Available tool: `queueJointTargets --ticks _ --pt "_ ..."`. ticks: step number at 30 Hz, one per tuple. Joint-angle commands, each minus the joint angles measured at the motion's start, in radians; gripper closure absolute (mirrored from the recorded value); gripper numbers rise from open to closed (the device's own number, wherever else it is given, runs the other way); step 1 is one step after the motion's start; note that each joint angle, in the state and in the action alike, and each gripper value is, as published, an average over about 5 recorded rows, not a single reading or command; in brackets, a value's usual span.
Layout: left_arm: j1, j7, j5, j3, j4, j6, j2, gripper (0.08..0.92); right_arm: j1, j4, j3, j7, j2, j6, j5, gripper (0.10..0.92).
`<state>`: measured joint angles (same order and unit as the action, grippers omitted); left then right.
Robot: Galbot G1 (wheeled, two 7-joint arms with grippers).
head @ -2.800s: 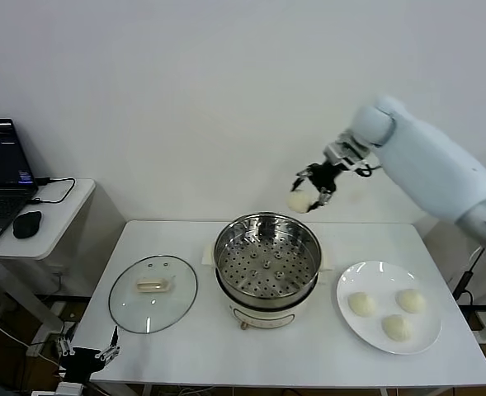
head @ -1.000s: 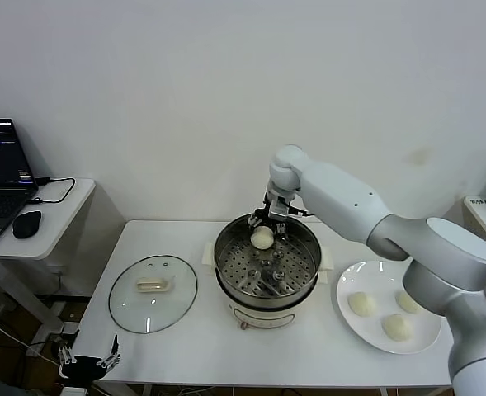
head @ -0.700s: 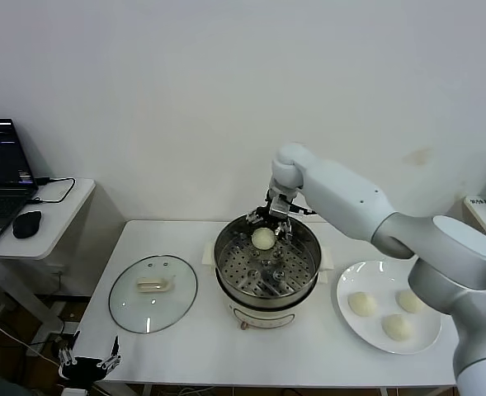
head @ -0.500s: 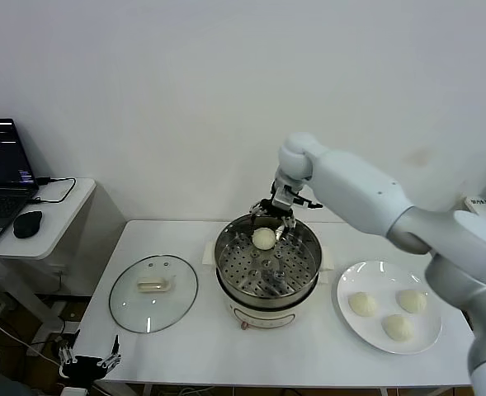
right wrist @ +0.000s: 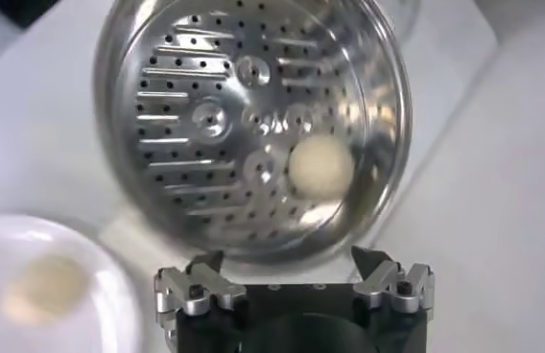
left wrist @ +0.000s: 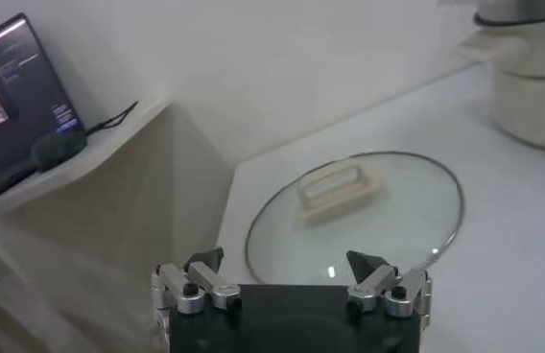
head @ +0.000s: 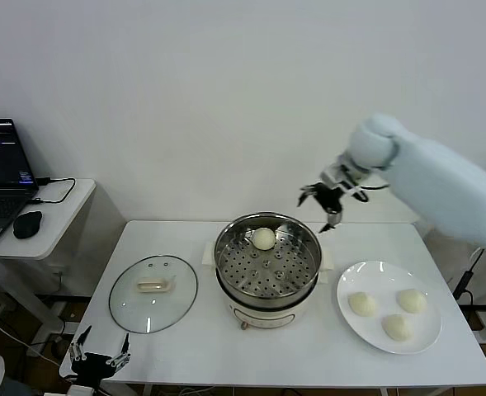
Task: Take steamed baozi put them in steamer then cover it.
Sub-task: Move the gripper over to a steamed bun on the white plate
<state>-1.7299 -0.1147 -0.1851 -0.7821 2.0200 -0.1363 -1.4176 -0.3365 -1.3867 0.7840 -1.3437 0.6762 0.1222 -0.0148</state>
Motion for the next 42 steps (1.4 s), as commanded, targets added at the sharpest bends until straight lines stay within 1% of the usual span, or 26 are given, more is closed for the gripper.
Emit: queueJointTargets --ticks 1,6,11,26,31,42 --pt "0.0 -0.007 0.001 0.004 0.016 -0.004 0.0 0.177 0.011 -0.118 -0.02 -0.009 -0.212 0.22 0.06 0.202" --pt "-0.009 -0.007 -0.001 0.008 0.03 -0.007 -0.004 0.177 0.1 -0.175 -0.029 -0.005 -0.259 0.215 0.006 0.203" --pt "-0.022 -0.004 -0.006 0.011 0.034 -0.006 -0.009 0.177 0.277 -0.184 -0.131 0.013 -0.255 0.211 -0.04 0.202" --pt "-0.017 -0.003 -0.021 0.009 0.008 -0.005 -0.02 0.177 0.549 -0.067 -0.279 0.084 -0.155 0.178 -0.157 0.203" --pt "-0.01 -0.005 -0.026 0.01 -0.005 -0.005 -0.018 0.177 0.571 -0.017 -0.294 0.103 -0.113 0.169 -0.168 0.202" --pt "-0.001 -0.009 -0.027 0.005 -0.021 -0.006 -0.009 0.177 0.62 0.029 -0.324 0.122 -0.052 0.125 -0.21 0.203"
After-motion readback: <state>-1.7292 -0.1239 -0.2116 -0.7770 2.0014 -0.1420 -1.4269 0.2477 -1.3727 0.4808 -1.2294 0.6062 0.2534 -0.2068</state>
